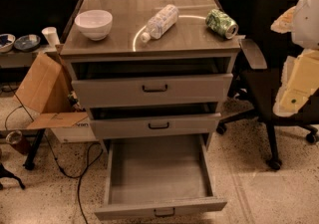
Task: Close bottom drawer
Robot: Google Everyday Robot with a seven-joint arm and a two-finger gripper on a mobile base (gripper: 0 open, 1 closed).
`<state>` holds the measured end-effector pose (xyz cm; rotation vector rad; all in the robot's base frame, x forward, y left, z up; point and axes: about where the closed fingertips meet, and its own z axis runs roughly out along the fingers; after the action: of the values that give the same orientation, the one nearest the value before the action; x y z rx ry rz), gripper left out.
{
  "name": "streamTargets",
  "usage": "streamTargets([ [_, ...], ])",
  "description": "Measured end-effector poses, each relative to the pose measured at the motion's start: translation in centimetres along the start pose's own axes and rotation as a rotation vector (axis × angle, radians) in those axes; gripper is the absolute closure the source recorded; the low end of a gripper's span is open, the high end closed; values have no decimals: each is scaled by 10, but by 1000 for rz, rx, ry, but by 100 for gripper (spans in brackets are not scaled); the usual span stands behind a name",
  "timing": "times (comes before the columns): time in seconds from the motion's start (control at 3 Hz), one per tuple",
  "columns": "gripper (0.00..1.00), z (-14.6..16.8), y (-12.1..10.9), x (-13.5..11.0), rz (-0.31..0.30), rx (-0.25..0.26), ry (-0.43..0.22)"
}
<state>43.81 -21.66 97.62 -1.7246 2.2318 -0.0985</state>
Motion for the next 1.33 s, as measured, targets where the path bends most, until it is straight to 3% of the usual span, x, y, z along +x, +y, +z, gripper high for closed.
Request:
streamTargets([
  [0.67,0,5,4,1,13,10,-36],
  [1.0,0,31,23,-2,12,5,-112],
  [1.33,0,83,53,-11,18,-22,-205],
])
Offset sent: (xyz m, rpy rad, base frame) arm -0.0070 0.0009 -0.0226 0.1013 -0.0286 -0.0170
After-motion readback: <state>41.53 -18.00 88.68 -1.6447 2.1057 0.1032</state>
